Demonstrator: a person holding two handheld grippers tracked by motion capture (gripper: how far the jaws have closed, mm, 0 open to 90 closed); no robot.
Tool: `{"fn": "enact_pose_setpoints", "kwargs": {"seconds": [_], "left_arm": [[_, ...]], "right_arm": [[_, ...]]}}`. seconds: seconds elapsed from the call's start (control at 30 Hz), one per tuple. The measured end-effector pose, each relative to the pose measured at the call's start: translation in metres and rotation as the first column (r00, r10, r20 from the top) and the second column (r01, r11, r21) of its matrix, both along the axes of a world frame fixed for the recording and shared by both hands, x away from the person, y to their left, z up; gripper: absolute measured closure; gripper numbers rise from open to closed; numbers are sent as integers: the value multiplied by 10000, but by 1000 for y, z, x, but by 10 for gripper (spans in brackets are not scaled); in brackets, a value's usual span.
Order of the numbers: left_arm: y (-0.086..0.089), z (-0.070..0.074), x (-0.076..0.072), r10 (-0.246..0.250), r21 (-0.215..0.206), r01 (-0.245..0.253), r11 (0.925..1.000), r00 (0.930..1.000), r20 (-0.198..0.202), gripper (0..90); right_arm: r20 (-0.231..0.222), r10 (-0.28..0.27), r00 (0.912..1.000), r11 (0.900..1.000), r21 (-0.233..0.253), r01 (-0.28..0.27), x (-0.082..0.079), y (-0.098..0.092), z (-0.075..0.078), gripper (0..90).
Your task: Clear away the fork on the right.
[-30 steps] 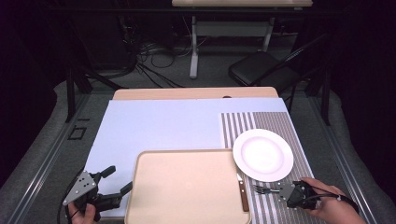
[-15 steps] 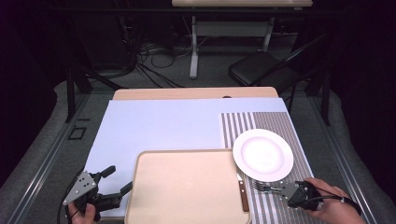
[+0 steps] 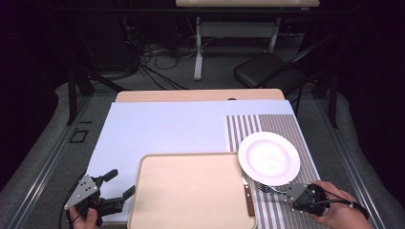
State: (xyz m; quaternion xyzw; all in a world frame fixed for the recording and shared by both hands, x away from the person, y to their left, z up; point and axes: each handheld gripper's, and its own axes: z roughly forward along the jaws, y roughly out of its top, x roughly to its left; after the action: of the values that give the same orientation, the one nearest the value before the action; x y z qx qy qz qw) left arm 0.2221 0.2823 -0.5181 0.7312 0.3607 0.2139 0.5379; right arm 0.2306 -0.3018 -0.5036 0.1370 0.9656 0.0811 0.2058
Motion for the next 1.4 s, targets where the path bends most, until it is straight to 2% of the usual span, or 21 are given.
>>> {"fn": "enact_pose_setpoints", "kwargs": {"seconds": [0.03, 0.07, 0.1, 0.13, 0.23, 0.3, 0.37, 0.5, 0.73, 0.77, 0.83, 0.87, 0.9, 0.97, 1.0, 1.07, 1.13, 1.17, 1.3, 1.37, 1.4], "left_arm": [[0, 0, 0, -7, -11, 7, 10000, 10000, 1, 132], [0, 0, 0, 3, -34, -3, 10000, 10000, -9, 132], [0, 0, 0, 5, -49, -5, 10000, 10000, 4, 132], [0, 0, 0, 14, -57, -14, 10000, 10000, -6, 132], [0, -1, 0, 21, 21, -21, 10000, 10000, 8, 132], [0, 0, 0, 61, -46, -61, 10000, 10000, -14, 132], [0, 0, 0, 67, -55, -67, 10000, 10000, -8, 132], [-1, 0, 0, 3, -33, -3, 10000, 10000, 16, 132], [1, 0, 0, 40, -105, -40, 9999, 10000, -11, 132], [1, 0, -1, 35, -107, -35, 9999, 10000, 7, 132], [0, 0, -1, 25, -88, -25, 10000, 10000, 7, 132], [0, 0, 0, 22, -91, -22, 10000, 10000, -4, 132], [0, 0, 0, 17, -104, -17, 9999, 10000, -9, 132], [0, 0, 0, -5, -118, 5, 9999, 10000, -4, 132], [0, 0, 0, -12, -116, 12, 9999, 10000, -3, 132], [0, 0, 0, 8, -126, -8, 9999, 10000, -13, 132], [0, 0, 0, 24, -156, -24, 9999, 10000, -36, 132], [0, 0, 0, 32, -176, -33, 9998, 10000, -25, 132], [0, 0, 0, 9, -171, -10, 9999, 10000, -28, 132], [0, 0, 1, 8, -162, -9, 9999, 10000, -22, 132], [0, 0, 1, 1, -162, -2, 9999, 10000, -16, 132]], "right_arm": [[-136, -33, 9999, 9993, 384, 38, 0, 0, -1, 776], [-332, -395, 9987, 9990, 175, 401, -1, 2, 2, 776], [-141, -335, 9993, 9981, 518, 342, -1, 2, 1, 776], [-315, -540, 9980, 9975, 436, 553, -2, 3, 4, 776], [-402, -667, 9970, 9941, 826, 699, -4, 6, 9, 776], [-406, -913, 9950, 9892, 1110, 953, -5, 8, 13, 776], [-505, -1320, 9900, 9785, 1530, 1383, -6, 9, 16, 776], [-403, -1856, 9818, 9688, 1594, 1897, -6, 14, 24, 776], [-1034, -2337, 9668, 9420, 2223, 2515, -3, 22, 27, 776], [-824, -2574, 9628, 9446, 1885, 2687, -5, 24, 29, 776], [-960, -2546, 9623, 9409, 2052, 2694, -4, 27, 29, 775], [-990, -2712, 9574, 9392, 1903, 2857, -5, 29, 31, 775], [-1349, -2753, 9519, 9316, 2072, 2988, -4, 30, 31, 775], [-1370, -2967, 9451, 9184, 2302, 3217, -5, 33, 32, 775], [-1549, -3094, 9382, 9065, 2501, 3402, -6, 34, 32, 775], [-1658, -3235, 9316, 8941, 2686, 3583, -6, 37, 34, 775], [-1848, -3554, 9163, 8759, 2764, 3954, -6, 39, 38, 775], [-1836, -3684, 9114, 8609, 3026, 4089, -6, 41, 39, 775], [-2093, -4064, 8894, 8198, 3463, 4561, -3, 47, 41, 775], [-2206, -4182, 8812, 8081, 3527, 4718, 0, 49, 41, 775], [-2315, -4291, 8731, 7974, 3570, 4866, 1, 51, 40, 776]]}}
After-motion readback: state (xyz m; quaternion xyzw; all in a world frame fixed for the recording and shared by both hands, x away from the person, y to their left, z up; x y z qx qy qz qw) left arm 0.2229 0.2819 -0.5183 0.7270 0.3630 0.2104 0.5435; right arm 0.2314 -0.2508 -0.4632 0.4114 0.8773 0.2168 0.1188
